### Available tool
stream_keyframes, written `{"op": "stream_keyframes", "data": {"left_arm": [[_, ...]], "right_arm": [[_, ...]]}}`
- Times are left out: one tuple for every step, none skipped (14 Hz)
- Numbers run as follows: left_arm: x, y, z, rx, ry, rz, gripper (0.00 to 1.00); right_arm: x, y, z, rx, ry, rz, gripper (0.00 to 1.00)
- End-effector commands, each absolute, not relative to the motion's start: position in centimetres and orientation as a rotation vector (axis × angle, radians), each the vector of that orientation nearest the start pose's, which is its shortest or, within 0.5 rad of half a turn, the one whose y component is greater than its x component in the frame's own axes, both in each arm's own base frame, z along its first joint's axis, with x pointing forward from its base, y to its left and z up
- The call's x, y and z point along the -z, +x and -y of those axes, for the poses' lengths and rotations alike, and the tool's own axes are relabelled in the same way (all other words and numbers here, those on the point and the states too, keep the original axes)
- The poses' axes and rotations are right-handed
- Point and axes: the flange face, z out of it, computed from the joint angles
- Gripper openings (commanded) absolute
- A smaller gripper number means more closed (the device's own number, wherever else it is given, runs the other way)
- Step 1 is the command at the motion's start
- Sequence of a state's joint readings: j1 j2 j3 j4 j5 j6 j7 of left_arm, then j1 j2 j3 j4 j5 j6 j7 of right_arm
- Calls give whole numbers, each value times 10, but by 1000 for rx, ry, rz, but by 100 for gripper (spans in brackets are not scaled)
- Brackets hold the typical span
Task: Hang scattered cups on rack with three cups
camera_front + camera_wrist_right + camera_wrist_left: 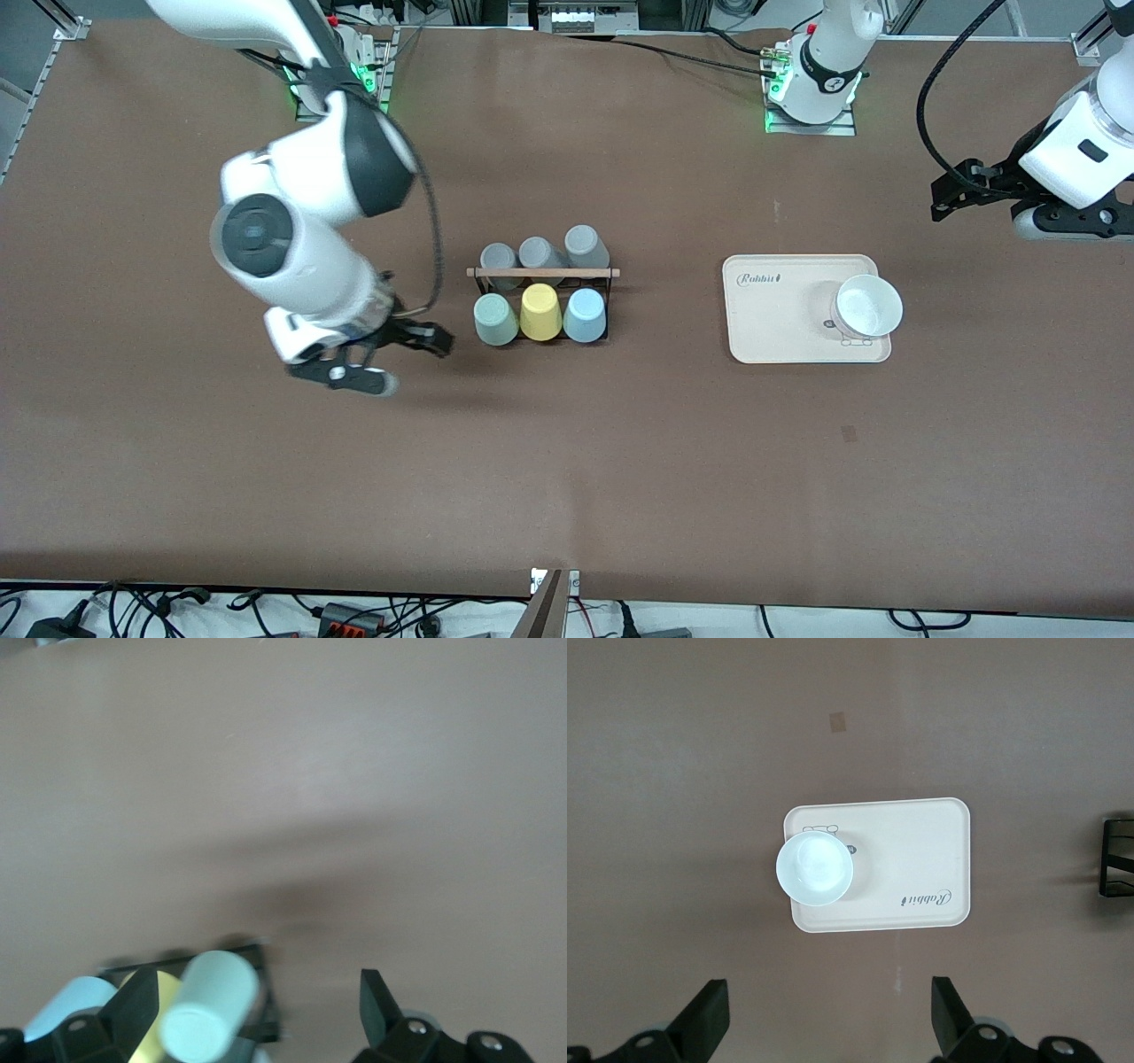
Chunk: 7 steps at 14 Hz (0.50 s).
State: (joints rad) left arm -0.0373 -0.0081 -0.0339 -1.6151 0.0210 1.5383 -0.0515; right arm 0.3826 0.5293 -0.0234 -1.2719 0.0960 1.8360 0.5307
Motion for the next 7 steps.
{"op": "stream_keyframes", "data": {"left_arm": [[-614,541,35,-104,-3143,-58,100],[-614,541,35,-104,-3143,-58,100],[-614,541,35,-104,-3143,-58,100],[-614,541,35,-104,-3143,-58,100],[-614,541,35,-104,-3143,-58,100],[-614,541,35,-104,-3143,-58,100],[-614,541,35,-104,-3143,-58,100]], "right_arm": [[-491,671,-203,18,-3034,-190,100],[-504,674,-175,46,-3033,-178,100],[-516,674,-153,47,-3037,-159,100],[-519,670,-132,-17,-3051,-138,100],[-525,664,-113,-71,-3057,-147,100],[-546,659,-88,-41,-3058,-143,100],[-565,655,-65,12,-3085,-63,100]]}}
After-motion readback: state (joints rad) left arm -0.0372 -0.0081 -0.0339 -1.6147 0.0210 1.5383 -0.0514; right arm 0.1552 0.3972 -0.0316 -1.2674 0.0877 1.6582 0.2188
